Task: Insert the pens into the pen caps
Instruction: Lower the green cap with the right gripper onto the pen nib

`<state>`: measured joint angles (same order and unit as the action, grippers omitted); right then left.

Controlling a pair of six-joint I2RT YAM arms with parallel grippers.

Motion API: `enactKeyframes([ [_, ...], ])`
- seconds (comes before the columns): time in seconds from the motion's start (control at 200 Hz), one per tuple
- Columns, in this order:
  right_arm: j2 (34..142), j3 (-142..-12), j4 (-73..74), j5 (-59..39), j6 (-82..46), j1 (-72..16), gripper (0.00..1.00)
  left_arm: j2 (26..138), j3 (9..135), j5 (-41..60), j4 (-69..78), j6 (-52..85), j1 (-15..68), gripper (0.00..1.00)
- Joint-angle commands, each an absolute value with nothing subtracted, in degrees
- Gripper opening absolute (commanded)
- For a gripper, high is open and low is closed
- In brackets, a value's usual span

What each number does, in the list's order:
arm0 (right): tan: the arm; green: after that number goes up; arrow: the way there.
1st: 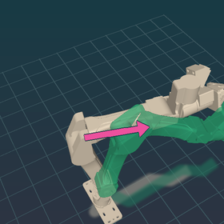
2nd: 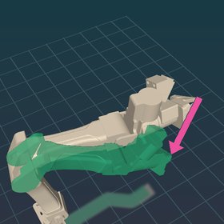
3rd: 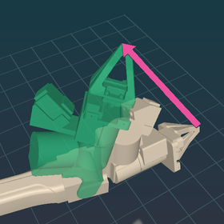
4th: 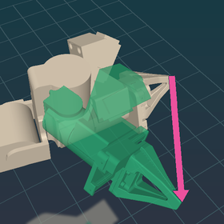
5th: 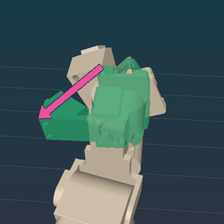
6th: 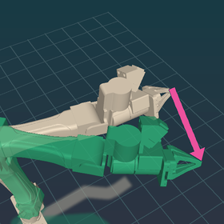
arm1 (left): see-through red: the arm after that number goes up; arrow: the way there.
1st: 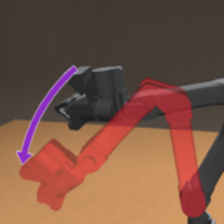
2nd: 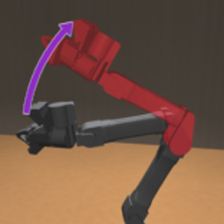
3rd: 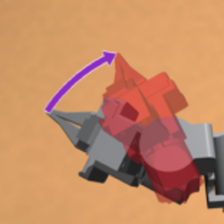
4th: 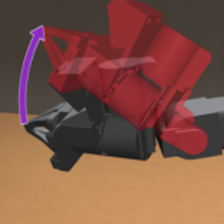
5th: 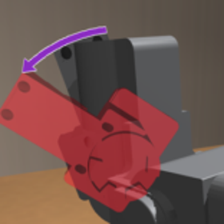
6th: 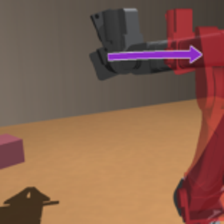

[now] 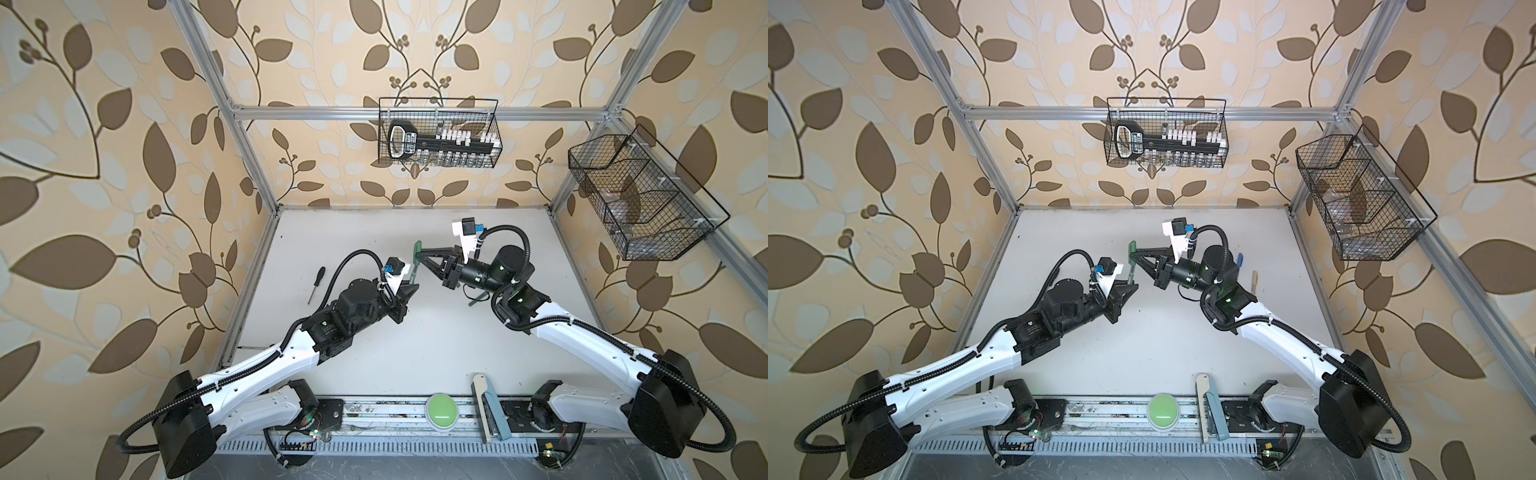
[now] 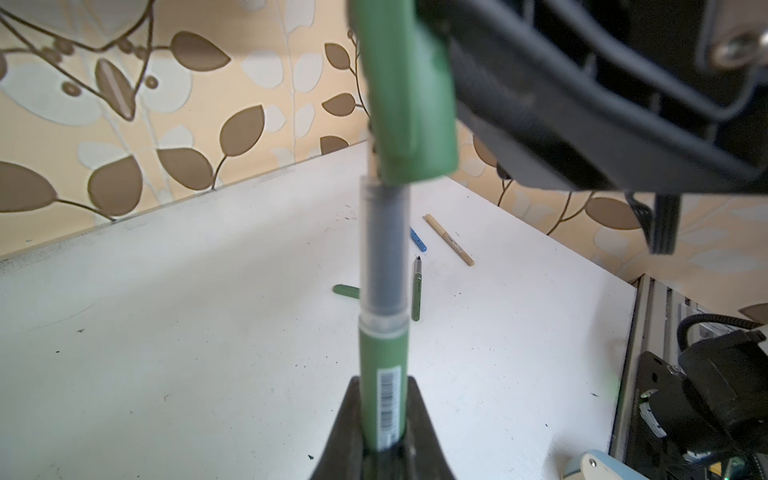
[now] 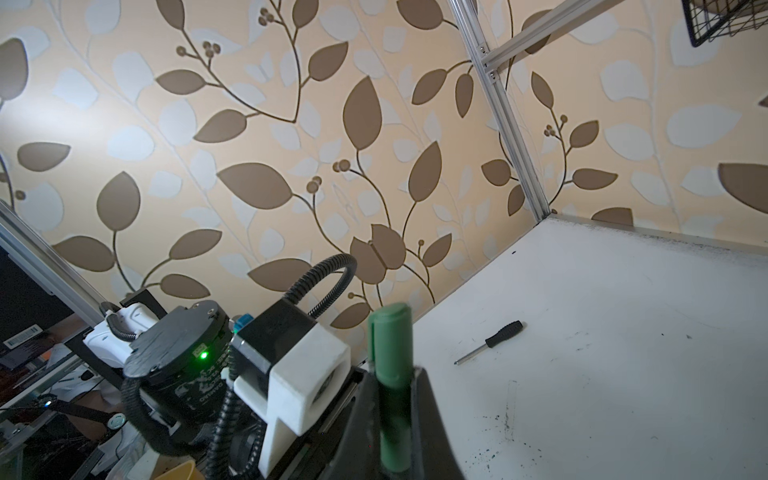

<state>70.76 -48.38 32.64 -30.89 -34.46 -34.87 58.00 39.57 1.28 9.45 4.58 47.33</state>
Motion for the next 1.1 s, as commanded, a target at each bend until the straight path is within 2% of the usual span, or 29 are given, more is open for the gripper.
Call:
enactKeyframes([
  [0.0, 69.17, -47.04, 32.74, -31.35, -33.51, -35.26, 0.08, 56.68, 42.45, 0.72, 10.99, 3.60, 47.99, 0.00],
  [0.23, 68.22, -46.20, 29.65, -29.20, -30.44, -36.05, 0.08, 56.22, 43.32, 0.86, 11.18, 3.86, 47.99, 0.00],
  [0.595, 68.98, -42.74, 36.86, -26.05, -32.60, -36.41, 0.08, 55.20, 45.37, 2.89, 12.03, 4.04, 47.99, 0.00],
  [1.095, 67.95, -50.53, 35.29, -27.42, -31.05, -32.82, 0.08, 57.62, 43.99, 3.77, 12.83, 3.63, 48.32, 0.00],
])
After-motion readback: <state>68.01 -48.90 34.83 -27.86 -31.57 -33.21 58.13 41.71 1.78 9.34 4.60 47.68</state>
